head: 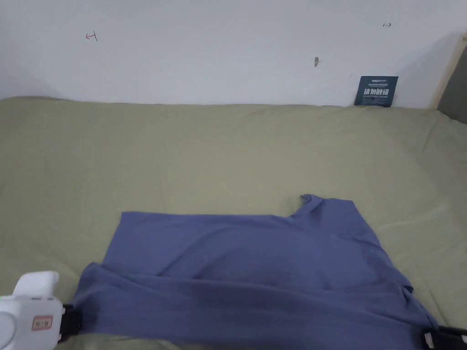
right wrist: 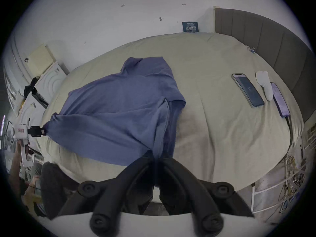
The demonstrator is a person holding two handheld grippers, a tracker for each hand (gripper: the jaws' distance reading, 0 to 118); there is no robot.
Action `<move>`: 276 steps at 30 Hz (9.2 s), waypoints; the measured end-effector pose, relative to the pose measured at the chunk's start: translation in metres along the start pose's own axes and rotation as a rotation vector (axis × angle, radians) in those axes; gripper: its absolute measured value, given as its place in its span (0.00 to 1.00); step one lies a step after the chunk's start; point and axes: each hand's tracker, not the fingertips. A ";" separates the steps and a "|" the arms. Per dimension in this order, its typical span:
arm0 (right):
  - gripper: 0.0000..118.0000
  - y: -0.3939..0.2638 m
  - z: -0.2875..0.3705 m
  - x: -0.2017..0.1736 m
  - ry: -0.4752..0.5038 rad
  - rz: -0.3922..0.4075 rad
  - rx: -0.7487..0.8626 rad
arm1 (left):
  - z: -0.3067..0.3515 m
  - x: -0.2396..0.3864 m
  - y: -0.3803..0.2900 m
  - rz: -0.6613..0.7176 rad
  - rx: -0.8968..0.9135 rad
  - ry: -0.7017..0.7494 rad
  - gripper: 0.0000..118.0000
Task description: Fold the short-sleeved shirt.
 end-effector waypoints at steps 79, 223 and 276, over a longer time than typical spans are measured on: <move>0.05 0.200 -0.169 0.002 -0.058 0.062 -0.076 | -0.142 0.040 0.175 -0.047 0.010 0.022 0.01; 0.01 -0.035 0.112 -0.197 -0.070 0.197 0.722 | 0.070 0.066 0.036 0.046 -0.083 -0.378 0.06; 0.01 -0.029 0.093 -0.201 -0.058 0.204 0.643 | 0.014 0.016 0.008 0.134 -0.080 -0.523 0.00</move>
